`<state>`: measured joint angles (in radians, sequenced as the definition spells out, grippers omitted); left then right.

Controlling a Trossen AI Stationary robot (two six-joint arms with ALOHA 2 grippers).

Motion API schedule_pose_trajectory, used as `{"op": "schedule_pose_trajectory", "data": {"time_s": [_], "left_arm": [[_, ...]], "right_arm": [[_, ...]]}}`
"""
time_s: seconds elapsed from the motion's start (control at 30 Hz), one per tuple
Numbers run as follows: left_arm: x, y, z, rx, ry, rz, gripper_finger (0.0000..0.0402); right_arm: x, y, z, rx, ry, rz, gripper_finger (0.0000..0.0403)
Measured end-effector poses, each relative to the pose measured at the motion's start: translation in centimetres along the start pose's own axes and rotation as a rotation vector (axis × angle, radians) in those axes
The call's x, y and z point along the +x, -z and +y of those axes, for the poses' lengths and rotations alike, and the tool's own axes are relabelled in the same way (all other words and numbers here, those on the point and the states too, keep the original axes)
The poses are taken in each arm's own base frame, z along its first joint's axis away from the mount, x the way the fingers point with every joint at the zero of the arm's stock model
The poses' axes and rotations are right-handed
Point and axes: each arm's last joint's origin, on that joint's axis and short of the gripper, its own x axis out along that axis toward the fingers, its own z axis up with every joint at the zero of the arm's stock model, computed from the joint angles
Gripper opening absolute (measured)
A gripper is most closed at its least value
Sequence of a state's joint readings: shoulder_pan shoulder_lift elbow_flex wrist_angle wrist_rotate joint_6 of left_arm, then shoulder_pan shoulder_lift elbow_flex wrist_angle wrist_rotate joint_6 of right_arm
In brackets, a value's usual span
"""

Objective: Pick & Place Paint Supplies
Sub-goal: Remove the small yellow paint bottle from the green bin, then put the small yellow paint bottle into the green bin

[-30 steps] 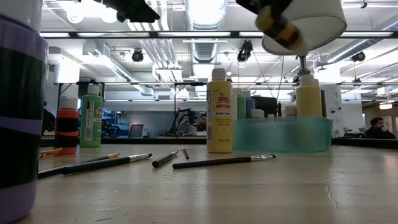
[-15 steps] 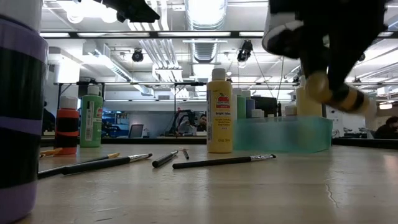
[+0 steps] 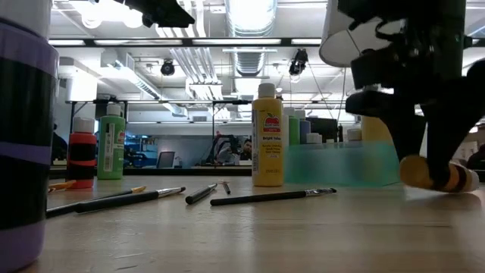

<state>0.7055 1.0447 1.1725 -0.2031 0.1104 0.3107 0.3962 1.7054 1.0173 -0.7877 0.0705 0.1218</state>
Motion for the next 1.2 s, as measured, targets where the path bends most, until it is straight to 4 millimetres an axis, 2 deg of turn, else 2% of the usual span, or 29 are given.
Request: {"op": "schedule_pose_trajectory", "data": {"time_s": [0.23, 0.43, 0.6, 0.77, 0.93, 1.07, 1.2], "left_arm": [[0.0, 0.0, 0.0, 0.0, 0.0, 0.0, 0.0252], [0.0, 0.0, 0.0, 0.0, 0.0, 0.0, 0.0252], [0.0, 0.0, 0.0, 0.0, 0.0, 0.0, 0.0252], [0.0, 0.0, 0.0, 0.0, 0.0, 0.0, 0.0252], [0.0, 0.0, 0.0, 0.0, 0.0, 0.0, 0.0252], [0.0, 0.0, 0.0, 0.0, 0.0, 0.0, 0.0252], [0.0, 0.0, 0.0, 0.0, 0.0, 0.0, 0.0252]], "right_arm": [[0.8, 0.6, 0.0, -0.022, 0.002, 0.009, 0.0117], [0.1, 0.0, 0.0, -0.129, -0.002, -0.008, 0.0173], [-1.7, -0.8, 0.0, -0.137, 0.0, 0.02, 0.022], [-4.8, -1.8, -0.1, -0.088, 0.001, 0.044, 0.0249], [-9.5, -1.9, -0.5, 0.136, 0.033, 0.064, 0.0249], [-13.8, -0.8, -1.0, 0.284, 0.063, 0.068, 0.0229], [-17.3, 0.8, -1.4, 0.453, 0.037, -0.012, 0.0209]]}}
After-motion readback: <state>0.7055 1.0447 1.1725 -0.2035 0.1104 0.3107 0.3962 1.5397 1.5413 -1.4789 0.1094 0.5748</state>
